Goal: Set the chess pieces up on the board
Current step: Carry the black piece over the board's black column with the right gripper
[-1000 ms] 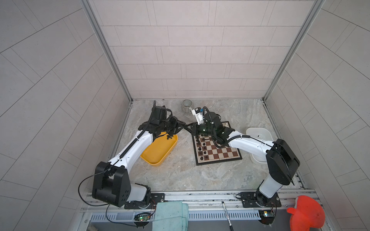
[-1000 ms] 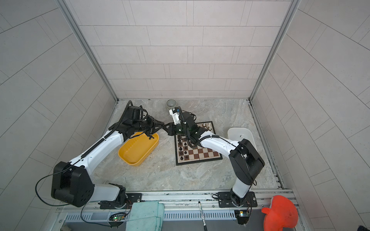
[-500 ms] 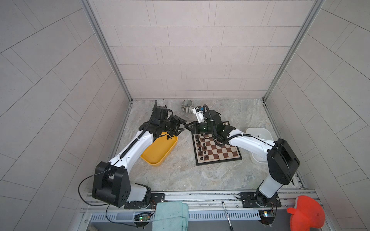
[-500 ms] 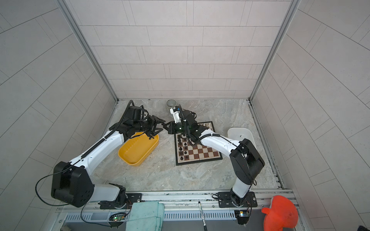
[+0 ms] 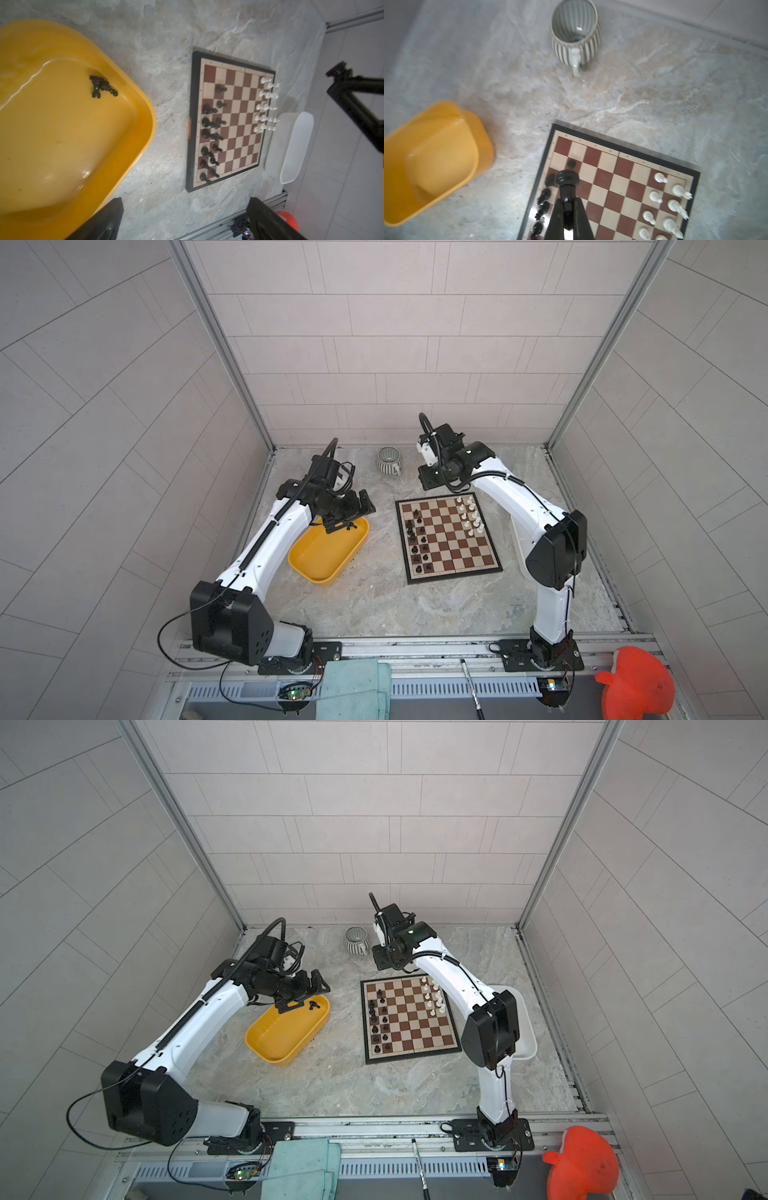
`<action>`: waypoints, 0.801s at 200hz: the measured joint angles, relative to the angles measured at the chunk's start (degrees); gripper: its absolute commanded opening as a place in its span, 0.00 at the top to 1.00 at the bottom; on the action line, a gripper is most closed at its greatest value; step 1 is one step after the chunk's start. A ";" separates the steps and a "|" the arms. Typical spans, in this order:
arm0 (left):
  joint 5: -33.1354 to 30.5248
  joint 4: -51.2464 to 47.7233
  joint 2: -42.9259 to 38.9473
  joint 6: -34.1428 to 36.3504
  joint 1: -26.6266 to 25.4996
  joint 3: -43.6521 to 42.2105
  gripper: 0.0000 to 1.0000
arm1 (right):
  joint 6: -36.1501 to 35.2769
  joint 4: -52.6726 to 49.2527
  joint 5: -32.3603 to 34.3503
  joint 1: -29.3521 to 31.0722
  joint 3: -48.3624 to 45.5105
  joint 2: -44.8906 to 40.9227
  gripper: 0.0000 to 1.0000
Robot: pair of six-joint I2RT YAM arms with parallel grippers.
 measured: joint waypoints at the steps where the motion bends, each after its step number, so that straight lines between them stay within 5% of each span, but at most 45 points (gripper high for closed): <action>1: -0.04 -0.07 -0.02 0.15 0.00 -0.07 0.00 | -0.15 -0.35 0.09 0.02 0.35 0.37 1.00; 50: -0.33 -1.38 -0.11 5.29 0.02 -7.30 0.00 | -4.37 -16.31 4.68 1.20 21.92 20.17 1.00; 160: -1.03 1.14 -1.31 8.41 0.04 -10.86 0.00 | -6.60 -20.17 3.76 6.95 24.52 26.03 1.00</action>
